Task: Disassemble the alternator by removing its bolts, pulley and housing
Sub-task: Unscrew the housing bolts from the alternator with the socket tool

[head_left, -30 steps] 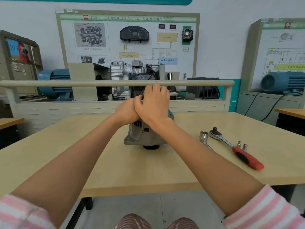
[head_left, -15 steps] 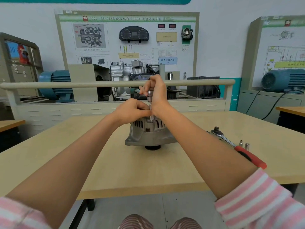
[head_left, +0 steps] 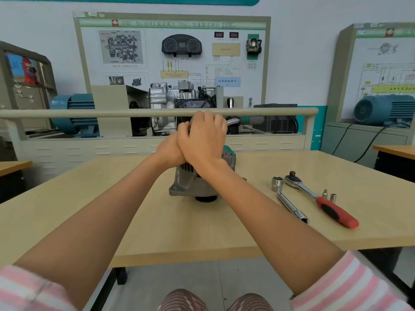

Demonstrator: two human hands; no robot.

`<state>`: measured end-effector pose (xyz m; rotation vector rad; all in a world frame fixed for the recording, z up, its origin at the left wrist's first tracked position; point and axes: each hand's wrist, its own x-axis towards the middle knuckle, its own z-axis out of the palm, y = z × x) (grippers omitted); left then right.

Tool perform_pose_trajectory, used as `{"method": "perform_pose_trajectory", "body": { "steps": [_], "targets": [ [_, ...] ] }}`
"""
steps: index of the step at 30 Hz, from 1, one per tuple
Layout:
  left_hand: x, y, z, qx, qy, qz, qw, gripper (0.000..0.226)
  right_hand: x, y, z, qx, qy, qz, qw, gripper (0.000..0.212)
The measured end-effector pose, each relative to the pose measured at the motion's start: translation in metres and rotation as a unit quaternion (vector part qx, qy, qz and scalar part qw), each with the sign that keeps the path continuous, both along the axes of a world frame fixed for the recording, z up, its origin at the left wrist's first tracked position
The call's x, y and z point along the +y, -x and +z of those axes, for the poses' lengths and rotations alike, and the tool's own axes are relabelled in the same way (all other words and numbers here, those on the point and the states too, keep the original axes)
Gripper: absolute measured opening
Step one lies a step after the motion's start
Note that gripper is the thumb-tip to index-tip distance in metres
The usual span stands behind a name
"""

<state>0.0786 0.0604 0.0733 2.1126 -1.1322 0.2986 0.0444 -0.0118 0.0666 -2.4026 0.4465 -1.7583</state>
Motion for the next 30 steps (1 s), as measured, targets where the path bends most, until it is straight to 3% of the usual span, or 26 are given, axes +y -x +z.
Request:
{"method": "perform_pose_trajectory", "body": {
  "steps": [3,5,6,8,10,12,14,17,25,28,30],
  "targets": [
    [-0.001,-0.001,0.000,0.011,-0.002,0.000,1.000,0.029,-0.003,0.003,0.004,-0.031,-0.037,0.113,0.992,0.022],
    [-0.001,-0.001,-0.001,0.029,-0.007,-0.001,1.000,0.017,-0.005,0.004,0.009,-0.060,-0.100,0.227,0.967,0.032],
    [-0.001,-0.001,-0.001,0.038,-0.008,-0.001,0.999,0.010,-0.006,0.005,0.012,-0.077,-0.148,0.285,0.944,0.040],
    [-0.001,0.000,0.000,0.058,-0.006,0.000,0.998,0.023,-0.009,0.004,0.018,-0.096,-0.262,0.387,0.879,0.047],
    [-0.001,-0.001,-0.001,0.063,-0.010,-0.013,0.998,0.020,-0.011,0.003,0.024,-0.090,-0.349,0.471,0.805,0.050],
    [0.000,-0.001,-0.001,0.070,-0.011,-0.026,0.997,0.018,-0.015,0.002,0.030,-0.072,-0.403,0.544,0.733,0.051],
    [0.000,-0.002,-0.001,0.069,-0.013,-0.029,0.997,0.021,-0.016,0.001,0.034,-0.052,-0.432,0.573,0.695,0.049],
    [0.000,-0.003,-0.002,0.073,-0.013,-0.038,0.996,0.021,-0.016,0.000,0.034,-0.043,-0.443,0.570,0.691,0.047],
    [-0.002,0.000,-0.002,0.044,-0.005,-0.010,0.999,0.014,-0.013,-0.001,0.027,-0.105,-0.414,0.516,0.742,0.053],
    [-0.002,0.003,-0.001,0.041,-0.008,0.008,0.999,0.028,-0.012,-0.004,0.024,-0.123,-0.393,0.475,0.778,0.056],
    [-0.003,0.002,-0.001,0.050,-0.005,0.018,0.999,0.037,-0.011,-0.006,0.021,-0.130,-0.352,0.429,0.822,0.050]
  ]
}}
